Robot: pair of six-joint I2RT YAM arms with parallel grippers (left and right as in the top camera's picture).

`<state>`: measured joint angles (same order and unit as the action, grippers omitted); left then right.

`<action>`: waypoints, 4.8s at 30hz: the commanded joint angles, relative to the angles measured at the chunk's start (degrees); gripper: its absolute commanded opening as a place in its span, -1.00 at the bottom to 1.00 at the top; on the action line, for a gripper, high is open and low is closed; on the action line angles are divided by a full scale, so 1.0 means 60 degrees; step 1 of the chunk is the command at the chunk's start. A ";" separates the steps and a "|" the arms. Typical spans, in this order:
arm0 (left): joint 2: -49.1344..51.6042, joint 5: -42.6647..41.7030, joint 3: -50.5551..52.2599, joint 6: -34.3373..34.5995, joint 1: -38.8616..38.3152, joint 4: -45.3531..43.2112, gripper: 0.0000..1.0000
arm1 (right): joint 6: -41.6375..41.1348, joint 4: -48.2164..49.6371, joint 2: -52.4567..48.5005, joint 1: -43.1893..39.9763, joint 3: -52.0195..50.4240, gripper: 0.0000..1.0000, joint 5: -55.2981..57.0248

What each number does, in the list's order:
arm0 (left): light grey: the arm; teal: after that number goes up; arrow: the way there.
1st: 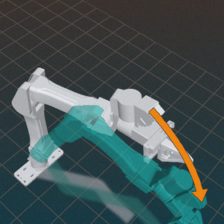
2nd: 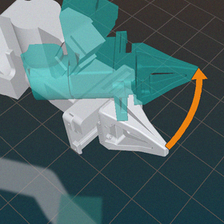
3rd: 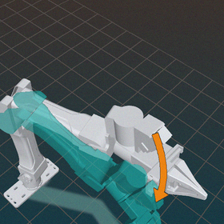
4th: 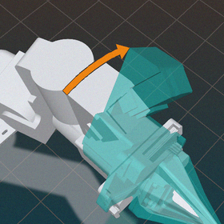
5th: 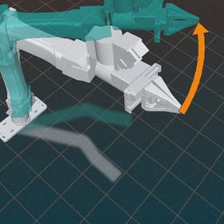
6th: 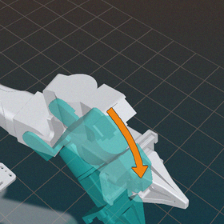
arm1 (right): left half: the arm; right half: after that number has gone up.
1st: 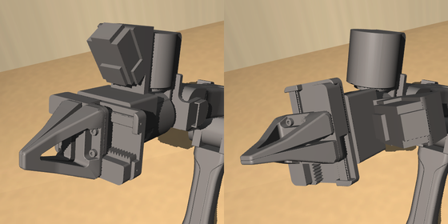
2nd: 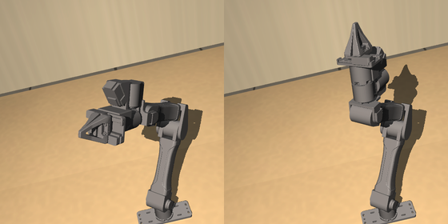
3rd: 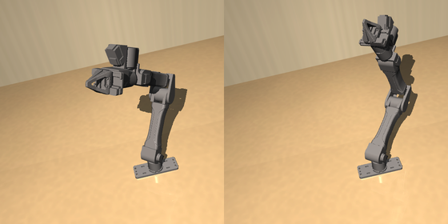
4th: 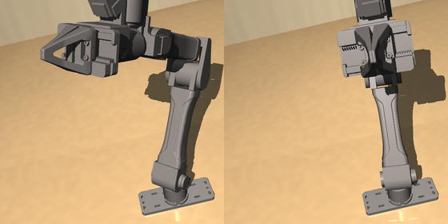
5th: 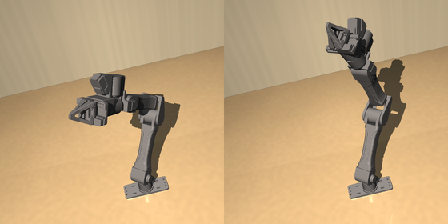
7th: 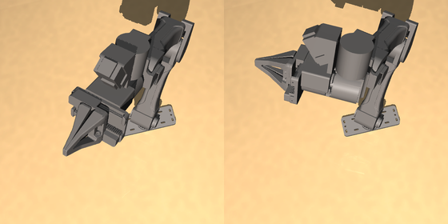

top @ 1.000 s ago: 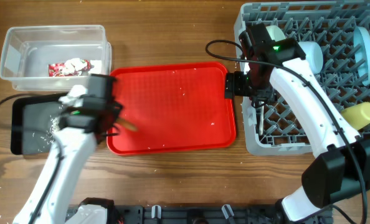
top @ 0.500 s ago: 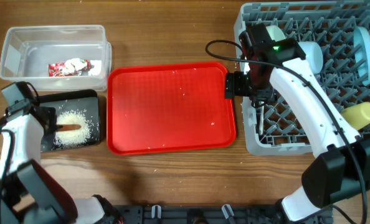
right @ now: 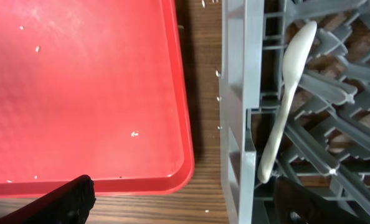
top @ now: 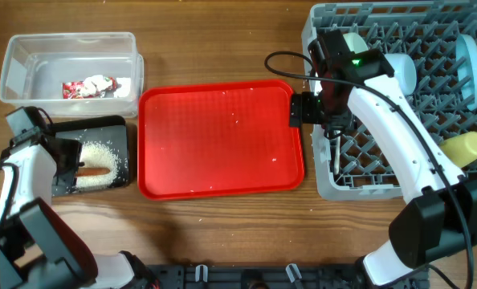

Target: Sort waste into correct bins and load items into the dishwasher rack

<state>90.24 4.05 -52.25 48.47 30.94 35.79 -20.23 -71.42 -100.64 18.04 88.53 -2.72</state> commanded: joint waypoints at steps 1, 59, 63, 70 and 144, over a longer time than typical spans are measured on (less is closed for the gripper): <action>-0.1126 -0.2492 -0.0656 -0.1821 -0.0157 -0.0117 0.11 | 0.0565 0.0772 0.0197 -0.0022 -0.0015 0.97 -0.0510; -1.1041 -0.1588 0.1279 -0.6011 -0.5060 0.3257 1.00 | 0.2368 0.9245 1.3937 -0.2718 -1.0830 0.99 -0.0809; -1.1041 -0.1588 0.1279 -0.6011 -0.5060 0.3257 1.00 | 0.2382 1.2382 1.5260 -0.2718 -1.3074 0.99 -0.0506; -1.1041 -0.1585 0.1279 -0.6011 -0.5060 0.3257 1.00 | 0.3657 1.2287 1.6742 -0.2718 -1.4706 0.99 -0.0557; -1.5001 -0.1020 0.8648 -0.7257 -0.5031 -0.5253 1.00 | 0.3625 1.1927 1.6637 -0.2718 -1.4702 0.99 -0.0299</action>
<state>0.78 -2.39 -0.91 6.22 0.99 4.27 0.78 -0.03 -1.17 2.02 0.36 -5.23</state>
